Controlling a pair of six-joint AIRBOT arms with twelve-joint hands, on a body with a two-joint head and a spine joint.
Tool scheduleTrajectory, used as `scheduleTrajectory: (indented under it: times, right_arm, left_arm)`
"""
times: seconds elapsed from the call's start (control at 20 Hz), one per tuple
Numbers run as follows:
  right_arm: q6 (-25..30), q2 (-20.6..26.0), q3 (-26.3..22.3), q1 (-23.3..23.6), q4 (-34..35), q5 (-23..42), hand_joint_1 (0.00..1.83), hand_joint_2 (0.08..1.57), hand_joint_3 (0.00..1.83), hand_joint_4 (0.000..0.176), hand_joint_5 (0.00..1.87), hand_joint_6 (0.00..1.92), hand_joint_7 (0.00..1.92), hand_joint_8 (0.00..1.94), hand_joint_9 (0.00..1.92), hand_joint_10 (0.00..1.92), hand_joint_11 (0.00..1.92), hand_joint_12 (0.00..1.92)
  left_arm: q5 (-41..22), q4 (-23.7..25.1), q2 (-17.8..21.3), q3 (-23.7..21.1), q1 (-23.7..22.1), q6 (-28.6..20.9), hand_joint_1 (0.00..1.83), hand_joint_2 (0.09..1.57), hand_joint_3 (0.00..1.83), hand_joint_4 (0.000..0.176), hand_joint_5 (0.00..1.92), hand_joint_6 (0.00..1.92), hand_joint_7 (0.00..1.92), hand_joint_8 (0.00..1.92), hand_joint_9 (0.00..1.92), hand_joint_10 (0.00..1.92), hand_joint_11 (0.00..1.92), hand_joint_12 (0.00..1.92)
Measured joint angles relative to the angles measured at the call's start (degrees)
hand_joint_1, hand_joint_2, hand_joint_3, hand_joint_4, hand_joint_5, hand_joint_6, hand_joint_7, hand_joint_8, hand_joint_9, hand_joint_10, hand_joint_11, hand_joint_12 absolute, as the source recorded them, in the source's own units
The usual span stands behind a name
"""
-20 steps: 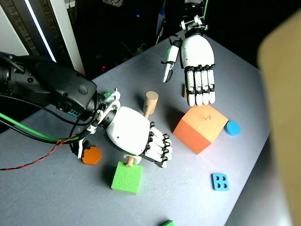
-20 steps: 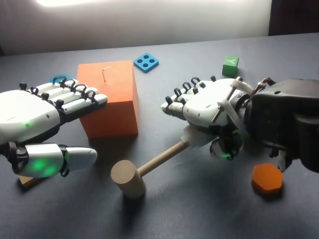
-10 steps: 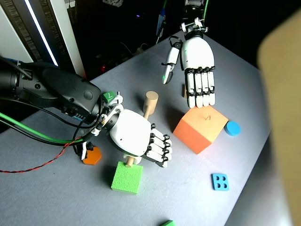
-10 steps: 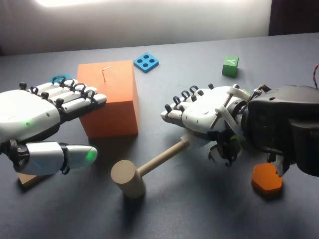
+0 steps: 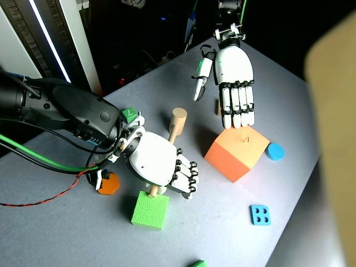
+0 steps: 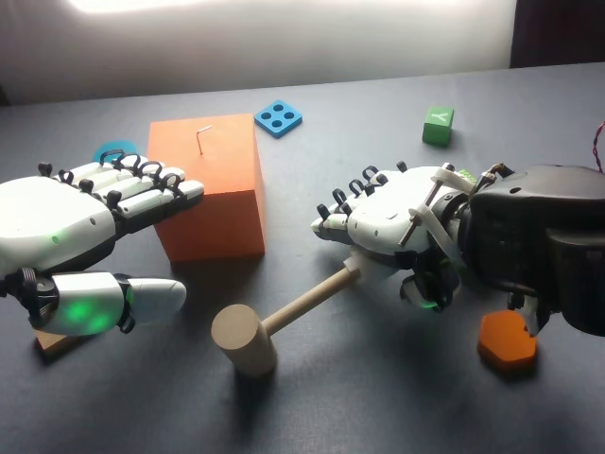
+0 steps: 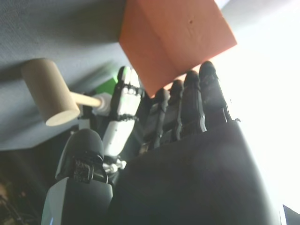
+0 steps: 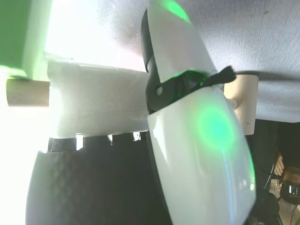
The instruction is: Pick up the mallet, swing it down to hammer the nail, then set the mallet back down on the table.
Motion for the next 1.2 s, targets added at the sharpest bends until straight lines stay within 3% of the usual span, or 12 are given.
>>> scheduleTrajectory:
  times: [0.1, 0.15, 0.35, 0.4, 0.5, 0.55, 0.6, 0.65, 0.7, 0.9, 1.05, 1.2]
  right_arm:
    - [0.0, 0.0, 0.0, 0.0, 0.0, 0.0, 1.4, 1.05, 0.0, 0.0, 0.32, 0.03, 0.35, 0.04, 0.38, 0.05, 0.0, 0.89]
    - [0.0, 0.0, 0.0, 0.0, 0.0, 0.0, 1.41, 1.02, 0.0, 0.0, 0.59, 0.03, 0.63, 0.03, 0.64, 0.07, 0.09, 1.07]
    - [-0.1, 0.0, 0.0, 0.1, -1.0, -0.3, 1.39, 1.05, 0.0, 0.0, 0.76, 0.17, 0.81, 0.12, 0.82, 0.26, 0.29, 1.08]
    - [-0.1, 0.0, 0.0, 0.1, -1.0, -0.3, 1.33, 1.24, 0.0, 0.0, 0.71, 1.31, 0.66, 1.51, 0.68, 1.43, 0.35, 1.34]
    - [-0.1, 0.0, 0.1, 0.1, -1.1, -0.4, 1.33, 1.23, 0.0, 0.0, 0.64, 1.52, 0.78, 1.3, 0.78, 1.4, 0.46, 1.47]
    - [-0.2, 0.0, 0.1, 0.2, -1.1, -0.4, 1.31, 1.26, 0.01, 0.0, 0.6, 1.81, 0.7, 1.5, 0.65, 1.72, 0.48, 1.7]
    - [-0.2, 0.0, 0.1, 0.2, -1.1, -0.5, 1.31, 1.26, 0.01, 0.0, 0.6, 1.81, 0.7, 1.5, 0.65, 1.72, 0.48, 1.7]
    - [-0.3, 0.0, 0.1, 0.2, -0.9, -0.5, 1.34, 1.24, 0.0, 0.0, 0.68, 1.9, 0.63, 1.85, 0.62, 1.88, 0.54, 1.8]
    - [-0.3, 0.0, 0.1, 0.0, 0.3, -0.2, 1.08, 1.32, 0.01, 0.0, 0.6, 1.68, 0.62, 1.94, 0.8, 1.92, 0.89, 1.92]
    - [-0.5, 0.0, 0.1, -0.1, 0.0, -0.2, 0.74, 1.41, 0.01, 0.0, 0.54, 1.92, 0.92, 1.94, 1.11, 1.92, 1.29, 1.92]
    - [-0.8, 0.3, -0.4, -0.1, 0.0, -0.5, 0.44, 1.48, 0.01, 0.0, 0.7, 1.92, 1.31, 1.94, 1.49, 1.92, 1.65, 1.92]
    - [-0.3, 1.0, -1.3, 0.3, 0.2, -1.3, 0.29, 1.55, 0.01, 0.0, 1.12, 1.92, 1.55, 1.94, 1.68, 1.92, 1.87, 1.92]
  left_arm:
    - [0.0, -0.2, 0.0, 0.0, 0.0, 0.0, 0.0, 1.32, 0.0, 0.0, 0.05, 0.0, 0.01, 0.0, 0.0, 0.0, 0.0, 0.0]
    - [0.0, -0.2, 0.0, 0.0, 0.0, 0.0, 0.0, 1.32, 0.0, 0.0, 0.06, 0.01, 0.03, 0.01, 0.0, 0.0, 0.0, 0.0]
    - [0.0, -0.2, 0.0, 0.0, 0.0, -0.5, 0.0, 1.32, 0.0, 0.0, 0.05, 0.0, 0.01, 0.0, 0.0, 0.0, 0.0, 0.0]
    - [0.0, -0.2, 0.0, 0.0, 0.0, -0.5, 0.0, 1.32, 0.0, 0.0, 0.05, 0.0, 0.0, 0.0, 0.0, 0.0, 0.0, 0.0]
    - [0.0, -0.2, 0.0, 0.0, 0.0, -0.6, 0.0, 1.31, 0.0, 0.0, 0.02, 0.0, 0.0, 0.0, 0.0, 0.0, 0.0, 0.0]
    - [0.0, -0.2, 0.0, 0.0, 0.0, -0.6, 0.0, 1.32, 0.0, 0.0, 0.01, 0.0, 0.0, 0.0, 0.0, 0.0, 0.0, 0.0]
    - [0.0, -0.2, 0.0, 0.0, 0.0, -0.6, 0.0, 1.32, 0.0, 0.0, 0.01, 0.0, 0.0, 0.0, 0.0, 0.0, 0.0, 0.0]
    - [0.0, -0.2, 0.0, 0.0, 0.0, -0.7, 0.0, 1.32, 0.0, 0.0, 0.02, 0.0, 0.0, 0.0, 0.0, 0.0, 0.0, 0.0]
    - [0.0, -0.2, 0.0, 0.0, 0.0, -0.7, 0.0, 1.32, 0.0, 0.0, 0.0, 0.0, 0.0, 0.0, 0.0, 0.0, 0.0, 0.0]
    - [0.0, -0.2, 0.0, 0.0, 0.0, -0.7, 0.0, 1.32, 0.0, 0.0, 0.0, 0.0, 0.0, 0.0, 0.0, 0.0, 0.0, 0.0]
    - [0.0, -0.2, 0.0, 0.0, 0.0, -0.8, 0.0, 1.32, 0.0, 0.0, 0.02, 0.01, 0.01, 0.0, 0.0, 0.0, 0.0, 0.0]
    - [0.0, -0.2, 0.0, 0.0, 0.0, -0.9, 0.0, 1.33, 0.0, 0.0, 0.01, 0.01, 0.0, 0.0, 0.0, 0.0, 0.0, 0.0]
